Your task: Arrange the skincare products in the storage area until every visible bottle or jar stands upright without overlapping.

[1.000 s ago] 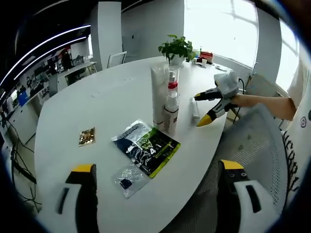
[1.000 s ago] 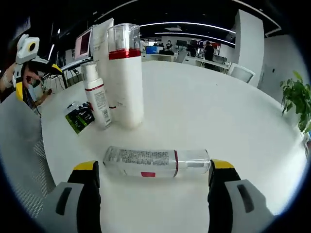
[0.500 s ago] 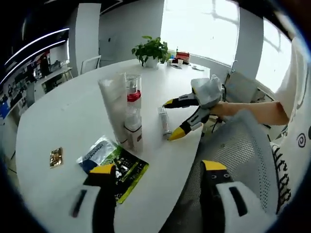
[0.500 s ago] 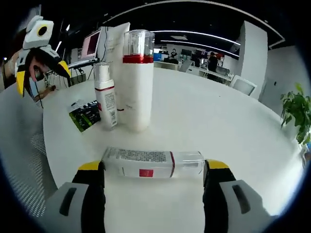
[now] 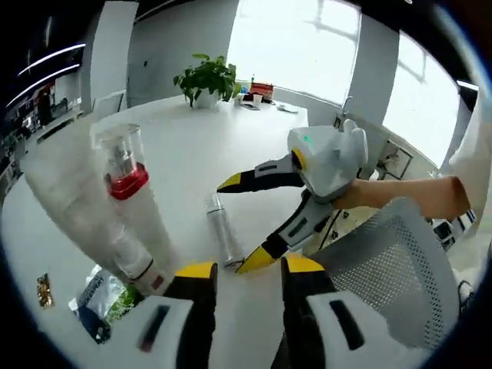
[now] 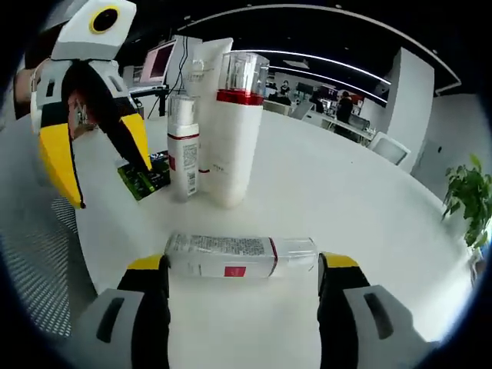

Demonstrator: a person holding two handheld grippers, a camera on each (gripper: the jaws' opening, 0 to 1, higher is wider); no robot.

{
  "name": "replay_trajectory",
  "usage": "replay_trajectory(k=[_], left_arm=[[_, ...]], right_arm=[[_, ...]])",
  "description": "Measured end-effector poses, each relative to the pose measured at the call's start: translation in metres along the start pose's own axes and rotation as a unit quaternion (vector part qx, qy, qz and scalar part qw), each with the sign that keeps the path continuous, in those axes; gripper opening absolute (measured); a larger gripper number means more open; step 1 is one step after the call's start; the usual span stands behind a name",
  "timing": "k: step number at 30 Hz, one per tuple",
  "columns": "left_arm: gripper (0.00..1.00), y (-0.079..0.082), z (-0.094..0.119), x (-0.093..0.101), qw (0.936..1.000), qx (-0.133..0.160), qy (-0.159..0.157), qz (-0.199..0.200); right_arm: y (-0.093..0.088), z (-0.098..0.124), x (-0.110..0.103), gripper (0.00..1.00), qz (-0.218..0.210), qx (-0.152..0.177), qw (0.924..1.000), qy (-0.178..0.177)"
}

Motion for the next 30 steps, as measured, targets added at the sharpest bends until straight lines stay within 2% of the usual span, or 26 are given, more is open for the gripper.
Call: replay_trajectory(k=[1, 5, 6, 9, 14, 19, 22, 25, 26, 30], left_arm=[[0.26, 0.001, -0.008, -0.003, 0.9998, -0.01, 0.015, -0.009], [0.28, 0.008, -0.03, -0.003, 0.9997, -0.018, 0.014, 0.008], [0.27, 0.006, -0.034, -0.007, 0.999, -0.038, 0.021, 0.014], [0.26, 0.009, -0.048, -0.011, 0.9983, -0.049, 0.032, -0.007], [0.27, 0.005, -0.066, -0.018, 0.9949, -0.081, 0.052, -0.031], [0.26, 0.003, -0.076, -0.016, 0.9934, -0.092, 0.053, -0.044], [0.3, 0.003, -0.081, -0.014, 0.9935, -0.092, 0.047, -0.048], [0.23, 0.001, -0.083, -0.014, 0.9927, -0.1, 0.045, -0.05], [0.23, -0.001, -0.085, -0.017, 0.9916, -0.106, 0.052, -0.053], [0.21, -0.005, -0.085, -0.018, 0.9902, -0.115, 0.048, -0.065]], right_arm=[[-0.001, 0.001, 0.0, 0.8, -0.002, 0.0, 1.0, 0.0], [-0.004, 0.005, -0.005, 0.8, -0.004, -0.001, 1.0, -0.002], [-0.004, 0.006, -0.006, 0.8, -0.004, -0.002, 1.0, -0.003], [-0.005, 0.008, -0.01, 0.8, -0.009, 0.002, 1.0, -0.004], [-0.006, 0.009, -0.01, 0.8, -0.015, 0.004, 0.9999, -0.007], [-0.007, 0.01, -0.011, 0.8, -0.02, 0.004, 0.9997, -0.009], [-0.007, 0.011, -0.011, 0.8, -0.026, 0.005, 0.9996, -0.01], [-0.008, 0.011, -0.011, 0.79, -0.027, 0.003, 0.9996, -0.011], [-0.008, 0.012, -0.011, 0.79, -0.027, 0.003, 0.9996, -0.012], [-0.009, 0.017, -0.011, 0.79, -0.031, 0.001, 0.9994, -0.013]])
Point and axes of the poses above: the point that each gripper's makers call its tool centre point, and the gripper's own axes: z roughly backward along the fingers, x roughly to its right, y roughly out of its top, the point moved 4 cm from there along z, roughly backward along the fingers, and after that the axes turned 3 degrees about -x, right-handed, at the moved point
